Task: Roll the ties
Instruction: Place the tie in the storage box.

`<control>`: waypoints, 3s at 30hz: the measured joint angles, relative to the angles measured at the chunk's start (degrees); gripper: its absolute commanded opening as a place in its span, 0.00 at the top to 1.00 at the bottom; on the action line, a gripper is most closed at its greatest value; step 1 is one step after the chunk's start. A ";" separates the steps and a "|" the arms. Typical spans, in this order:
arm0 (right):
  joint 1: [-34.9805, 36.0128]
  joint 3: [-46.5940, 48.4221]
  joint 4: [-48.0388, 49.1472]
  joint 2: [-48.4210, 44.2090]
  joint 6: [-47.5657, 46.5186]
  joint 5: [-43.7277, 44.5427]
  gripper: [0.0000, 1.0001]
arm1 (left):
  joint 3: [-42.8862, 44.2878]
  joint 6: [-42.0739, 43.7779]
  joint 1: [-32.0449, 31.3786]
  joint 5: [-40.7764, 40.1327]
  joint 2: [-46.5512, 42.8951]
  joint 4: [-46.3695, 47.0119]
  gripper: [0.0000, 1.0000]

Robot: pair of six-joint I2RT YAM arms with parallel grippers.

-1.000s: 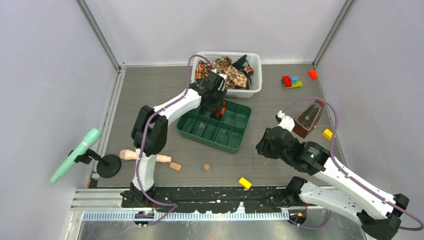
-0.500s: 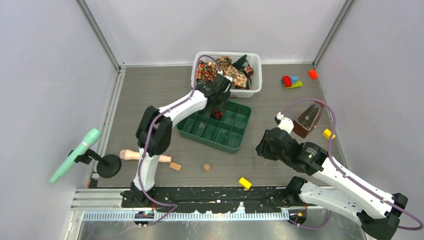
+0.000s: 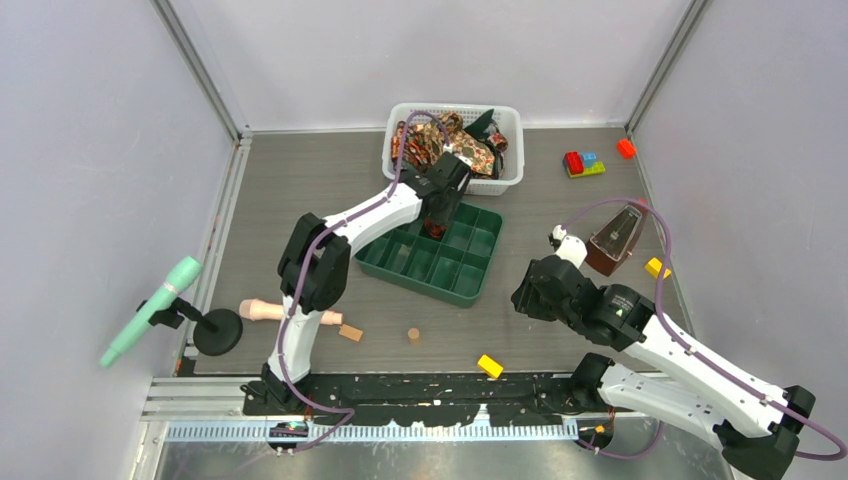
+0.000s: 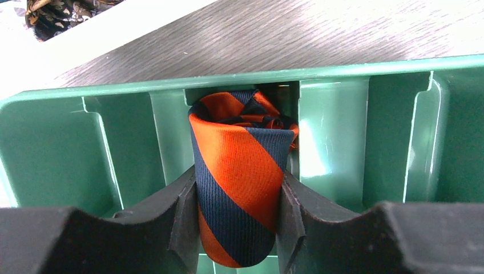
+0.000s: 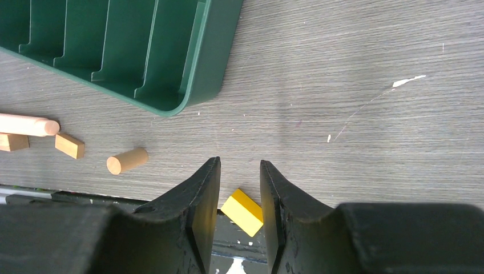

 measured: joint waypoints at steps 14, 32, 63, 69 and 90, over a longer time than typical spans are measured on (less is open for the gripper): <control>0.00 -0.94 0.85 0.04 0.02 -0.15 0.61 | 1.51 1.44 -1.68 -3.96 1.14 -1.46 0.67; 0.00 -1.70 1.27 0.04 0.20 -0.42 0.61 | 1.73 1.42 -3.39 -3.63 1.86 -2.03 0.61; 0.00 -1.79 1.27 0.02 0.22 -0.57 0.61 | 2.47 1.55 -3.10 -4.72 1.57 -1.73 0.29; 0.00 -1.79 1.27 0.04 0.22 -0.57 0.61 | 2.47 1.33 -3.10 -5.01 1.55 -2.38 0.29; 0.00 -1.79 1.29 0.02 0.22 -0.61 0.61 | 3.04 1.36 -3.10 -2.49 -1.68 -4.57 0.25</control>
